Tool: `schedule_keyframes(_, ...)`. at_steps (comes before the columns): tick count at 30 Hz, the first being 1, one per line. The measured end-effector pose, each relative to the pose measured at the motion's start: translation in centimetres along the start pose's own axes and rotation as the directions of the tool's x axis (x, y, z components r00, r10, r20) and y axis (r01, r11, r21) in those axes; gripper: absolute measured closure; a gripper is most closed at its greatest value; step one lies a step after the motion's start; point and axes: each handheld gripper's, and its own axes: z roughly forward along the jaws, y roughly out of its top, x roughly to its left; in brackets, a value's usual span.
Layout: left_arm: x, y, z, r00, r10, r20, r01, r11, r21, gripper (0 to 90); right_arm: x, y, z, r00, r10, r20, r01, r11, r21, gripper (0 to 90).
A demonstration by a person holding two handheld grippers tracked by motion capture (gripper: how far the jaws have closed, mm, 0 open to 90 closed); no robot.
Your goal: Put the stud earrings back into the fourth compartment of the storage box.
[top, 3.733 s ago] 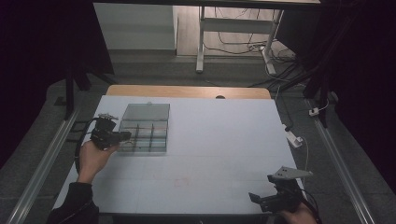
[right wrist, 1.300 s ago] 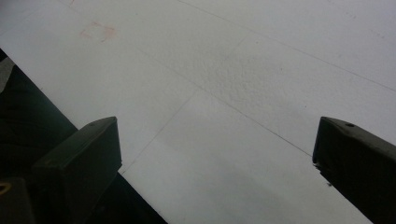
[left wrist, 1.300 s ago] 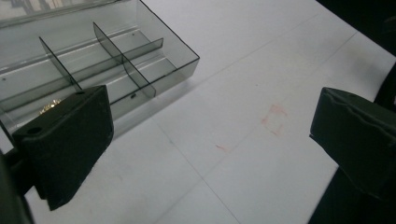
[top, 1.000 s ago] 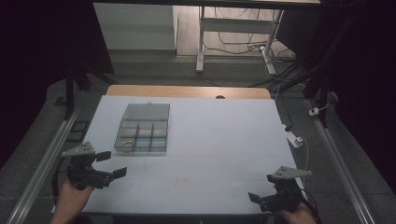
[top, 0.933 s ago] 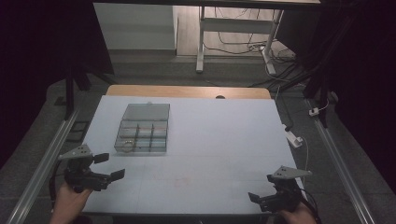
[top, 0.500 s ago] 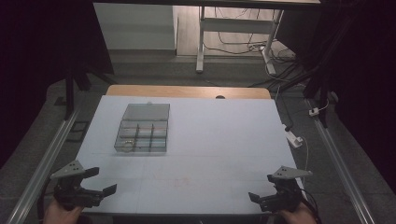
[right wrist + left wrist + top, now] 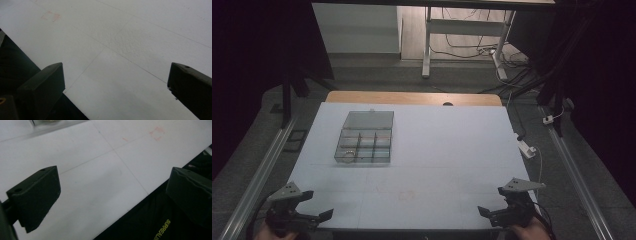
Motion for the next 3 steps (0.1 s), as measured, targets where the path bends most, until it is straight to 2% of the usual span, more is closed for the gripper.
schedule_keyframes(3, 0.09, 0.09, 0.05, 0.9999, -0.006, 0.012, 0.006, 1.0000, -0.001, 0.0, -0.03, -0.01, 0.04, 1.0000, 0.001, -0.001, -0.001, 1.000, 0.004, 1.2)
